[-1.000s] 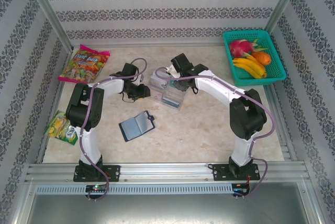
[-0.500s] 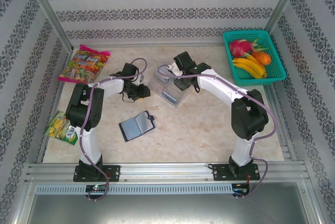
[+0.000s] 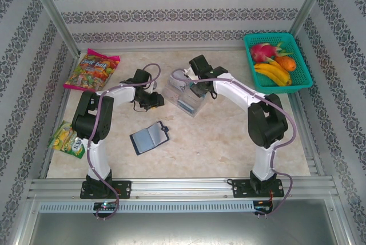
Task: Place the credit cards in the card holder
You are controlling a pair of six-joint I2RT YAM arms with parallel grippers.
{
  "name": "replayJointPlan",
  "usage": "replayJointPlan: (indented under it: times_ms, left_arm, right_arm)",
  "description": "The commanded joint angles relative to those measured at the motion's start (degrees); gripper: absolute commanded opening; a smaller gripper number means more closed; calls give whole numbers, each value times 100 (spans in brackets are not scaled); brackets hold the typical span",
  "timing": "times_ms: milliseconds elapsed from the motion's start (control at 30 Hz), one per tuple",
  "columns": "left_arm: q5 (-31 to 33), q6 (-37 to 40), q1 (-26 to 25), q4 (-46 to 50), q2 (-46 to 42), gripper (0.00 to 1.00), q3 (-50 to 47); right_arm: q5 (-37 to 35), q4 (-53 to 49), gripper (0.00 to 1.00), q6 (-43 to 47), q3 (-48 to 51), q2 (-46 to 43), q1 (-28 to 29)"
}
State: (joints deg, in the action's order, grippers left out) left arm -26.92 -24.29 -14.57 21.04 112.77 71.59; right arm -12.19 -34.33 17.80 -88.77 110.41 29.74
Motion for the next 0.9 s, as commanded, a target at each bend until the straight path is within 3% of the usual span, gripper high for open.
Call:
replayJointPlan:
  times_ms: [0,867]
  left_arm:
    - [230,151,0,181,-150,40,-22]
    - [239,153,-2,190,-131,40,-14]
  right_arm:
    - [-240,-33,52,20,-108,96,-3]
    - [-458,1,49,49,-107,-245,-38]
